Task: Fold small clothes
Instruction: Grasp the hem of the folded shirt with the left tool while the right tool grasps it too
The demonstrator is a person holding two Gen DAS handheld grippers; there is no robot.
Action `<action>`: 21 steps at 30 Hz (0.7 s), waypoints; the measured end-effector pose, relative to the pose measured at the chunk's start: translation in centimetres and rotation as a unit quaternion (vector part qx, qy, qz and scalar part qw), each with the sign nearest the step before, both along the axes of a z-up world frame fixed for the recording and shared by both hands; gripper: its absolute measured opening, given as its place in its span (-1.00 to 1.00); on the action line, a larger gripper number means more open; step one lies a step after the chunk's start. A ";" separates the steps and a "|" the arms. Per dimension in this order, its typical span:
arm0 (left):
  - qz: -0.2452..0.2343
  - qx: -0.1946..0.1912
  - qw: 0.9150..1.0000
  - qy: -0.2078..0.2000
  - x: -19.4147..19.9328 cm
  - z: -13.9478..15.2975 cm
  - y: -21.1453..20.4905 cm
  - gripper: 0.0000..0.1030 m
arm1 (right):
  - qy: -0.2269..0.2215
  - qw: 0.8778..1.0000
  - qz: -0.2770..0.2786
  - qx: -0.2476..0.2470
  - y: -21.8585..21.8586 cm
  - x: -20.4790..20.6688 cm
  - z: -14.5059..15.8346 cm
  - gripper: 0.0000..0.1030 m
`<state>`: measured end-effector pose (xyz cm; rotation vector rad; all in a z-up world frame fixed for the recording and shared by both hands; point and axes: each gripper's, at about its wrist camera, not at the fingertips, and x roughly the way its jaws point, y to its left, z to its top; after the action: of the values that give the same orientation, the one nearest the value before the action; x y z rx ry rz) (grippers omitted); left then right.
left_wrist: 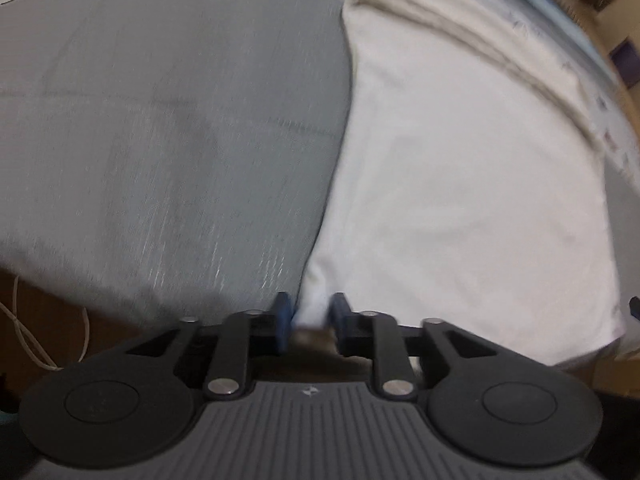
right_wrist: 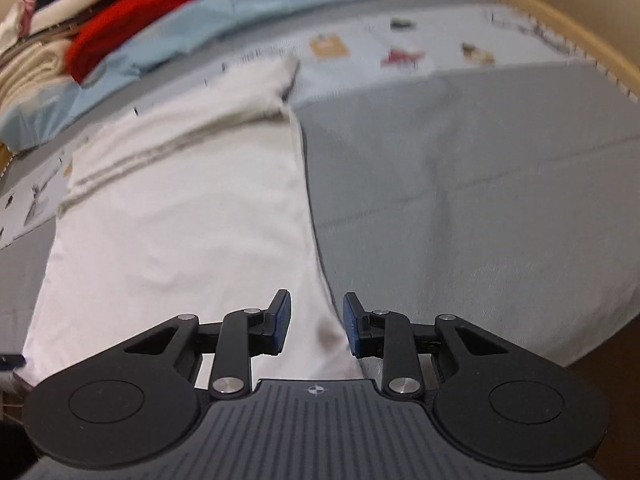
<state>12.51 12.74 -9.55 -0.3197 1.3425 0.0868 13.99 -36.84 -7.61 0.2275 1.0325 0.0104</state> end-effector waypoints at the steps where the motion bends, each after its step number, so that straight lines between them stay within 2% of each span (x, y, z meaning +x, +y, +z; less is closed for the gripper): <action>1: 0.001 -0.001 1.000 -0.003 -0.3 0.0 0.0 -0.57 | 0.020 1.000 0.001 -0.012 0.1 0.1 -0.7 -0.42; 7: 0.041 -0.035 0.998 -0.016 -1.0 0.4 1.5 -0.56 | 0.087 0.996 0.000 -0.018 0.5 0.0 -3.3 -0.41; 9: 0.035 -0.032 0.999 -0.008 -1.0 0.1 1.3 -0.56 | 0.086 0.996 0.008 -0.027 0.9 0.0 -3.4 -0.42; 11: 0.026 -0.023 0.999 -0.006 -0.8 0.0 0.9 -0.58 | 0.085 0.996 0.005 -0.025 0.8 -0.1 -3.3 -0.57; 12: 0.022 -0.023 0.999 -0.007 -0.6 0.2 0.6 -0.83 | 0.084 0.996 0.003 -0.021 0.7 -0.2 -3.1 -0.81; 17: 0.024 -0.036 0.998 -0.036 -1.0 1.2 0.8 -0.87 | 0.065 0.998 -0.024 0.003 -0.6 -0.6 -2.2 -0.84; 21: 0.036 -0.040 0.998 -0.014 -0.7 0.4 1.1 -0.81 | 0.078 0.997 -0.025 -0.003 -0.8 -0.6 -2.6 -0.78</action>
<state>11.78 13.86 -9.20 -0.4359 1.3089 0.0889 13.38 -37.62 -10.20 0.2514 1.1814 -0.0560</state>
